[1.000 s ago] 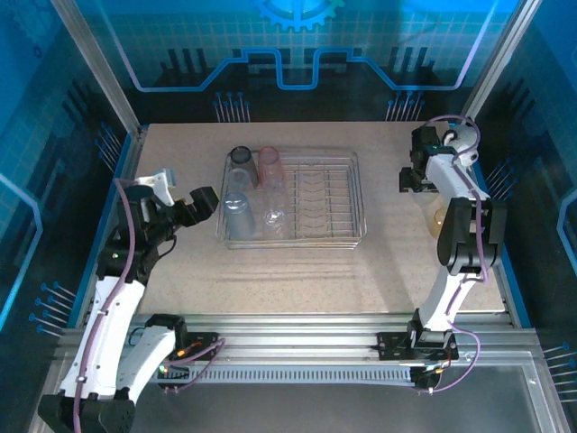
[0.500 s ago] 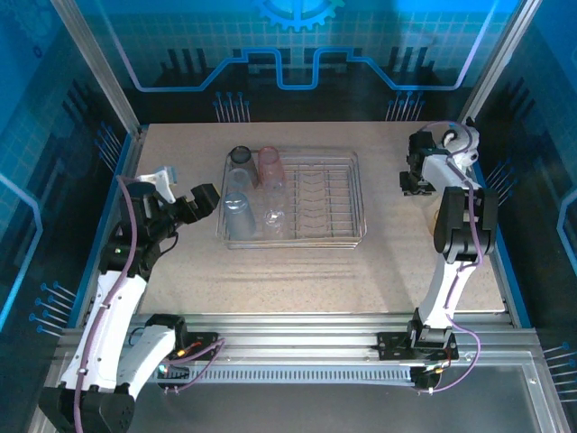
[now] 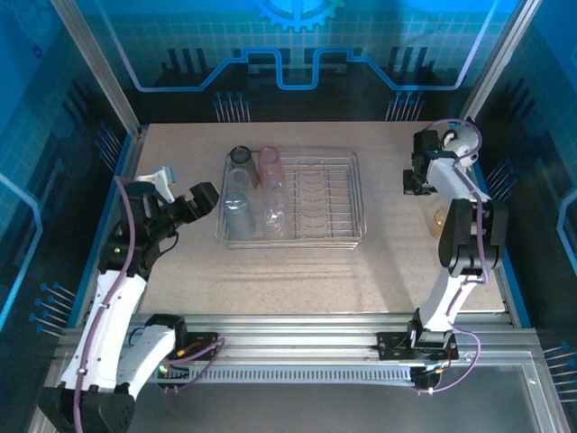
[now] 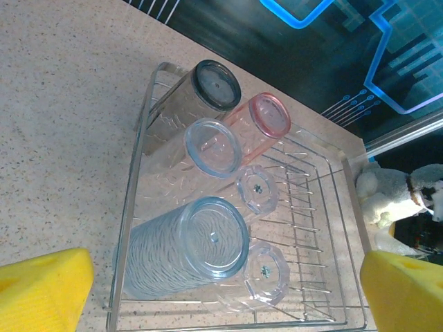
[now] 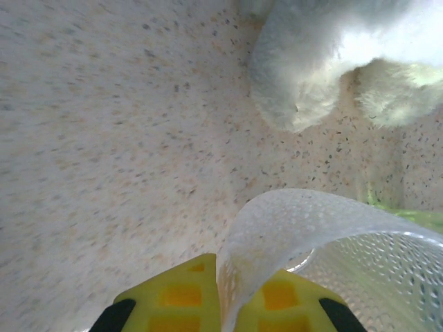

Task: Load the cups into the dish rack

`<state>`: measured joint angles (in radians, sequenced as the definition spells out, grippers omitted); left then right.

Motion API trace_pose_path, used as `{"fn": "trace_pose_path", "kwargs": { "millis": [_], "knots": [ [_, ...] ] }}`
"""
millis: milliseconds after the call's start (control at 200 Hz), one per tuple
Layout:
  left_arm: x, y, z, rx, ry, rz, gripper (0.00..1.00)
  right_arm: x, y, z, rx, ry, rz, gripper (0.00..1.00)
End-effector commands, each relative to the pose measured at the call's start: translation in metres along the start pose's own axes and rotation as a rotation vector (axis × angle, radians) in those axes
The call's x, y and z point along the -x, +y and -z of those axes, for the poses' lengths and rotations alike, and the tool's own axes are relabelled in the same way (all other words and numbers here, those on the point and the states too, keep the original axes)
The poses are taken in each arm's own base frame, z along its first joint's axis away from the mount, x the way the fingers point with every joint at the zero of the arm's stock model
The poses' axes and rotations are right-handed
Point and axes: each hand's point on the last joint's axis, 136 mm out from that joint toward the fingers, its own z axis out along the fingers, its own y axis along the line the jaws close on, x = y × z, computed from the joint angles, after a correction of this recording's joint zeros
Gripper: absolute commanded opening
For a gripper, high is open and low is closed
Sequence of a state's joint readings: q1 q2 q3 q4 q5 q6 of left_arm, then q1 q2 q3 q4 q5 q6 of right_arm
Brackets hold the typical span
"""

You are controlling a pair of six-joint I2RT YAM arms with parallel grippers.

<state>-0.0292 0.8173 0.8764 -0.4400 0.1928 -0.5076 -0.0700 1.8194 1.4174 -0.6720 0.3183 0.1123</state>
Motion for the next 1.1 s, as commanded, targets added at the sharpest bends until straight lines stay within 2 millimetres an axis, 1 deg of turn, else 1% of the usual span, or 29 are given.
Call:
{"fn": "trace_pose_path", "kwargs": {
  "millis": [0, 90, 200, 265, 325, 425, 555, 615, 756, 876, 971, 1096],
  "knots": [
    [0.006, -0.018, 0.016, -0.052, -0.016, 0.027, 0.99, 0.001, 0.024, 0.034, 0.151, -0.049, -0.033, 0.00],
    [0.007, -0.023, 0.020, -0.077, -0.025, 0.051, 0.99, -0.002, 0.046, 0.055, 0.262, -0.076, -0.023, 0.00],
    [0.009, -0.034, 0.022, -0.130, -0.021, 0.081, 0.99, -0.001, 0.064, 0.084, 0.319, -0.139, 0.007, 0.00],
    [0.011, -0.044, 0.023, -0.177, -0.021, 0.096, 0.99, 0.000, 0.074, 0.104, 0.370, -0.172, 0.005, 0.00],
    [0.012, -0.055, 0.023, -0.224, -0.026, 0.106, 0.99, 0.002, 0.079, 0.121, 0.424, -0.199, -0.024, 0.00],
    [0.015, -0.074, 0.021, -0.298, -0.030, 0.118, 0.99, 0.007, 0.079, 0.149, 0.497, -0.260, -0.070, 0.00],
    [0.010, -0.108, 0.011, -0.417, 0.014, 0.101, 0.99, 0.017, 0.088, 0.198, 0.704, -0.361, -0.109, 0.00],
    [0.008, -0.126, 0.006, -0.477, 0.027, 0.089, 0.99, 0.020, 0.096, 0.224, 0.814, -0.400, -0.099, 0.00],
    [0.002, -0.168, -0.007, -0.612, 0.069, 0.076, 0.99, 0.021, 0.117, 0.274, 1.076, -0.426, -0.087, 0.00],
    [-0.006, -0.204, -0.021, -0.714, 0.142, 0.070, 0.99, 0.018, 0.131, 0.309, 1.280, -0.413, -0.081, 0.00],
    [-0.011, -0.233, -0.025, -0.807, 0.182, 0.054, 0.99, 0.017, 0.139, 0.334, 1.413, -0.419, -0.066, 0.00],
    [-0.017, -0.264, -0.023, -0.938, 0.209, 0.026, 0.99, 0.017, 0.146, 0.353, 1.522, -0.407, -0.079, 0.00]
  ]
}}
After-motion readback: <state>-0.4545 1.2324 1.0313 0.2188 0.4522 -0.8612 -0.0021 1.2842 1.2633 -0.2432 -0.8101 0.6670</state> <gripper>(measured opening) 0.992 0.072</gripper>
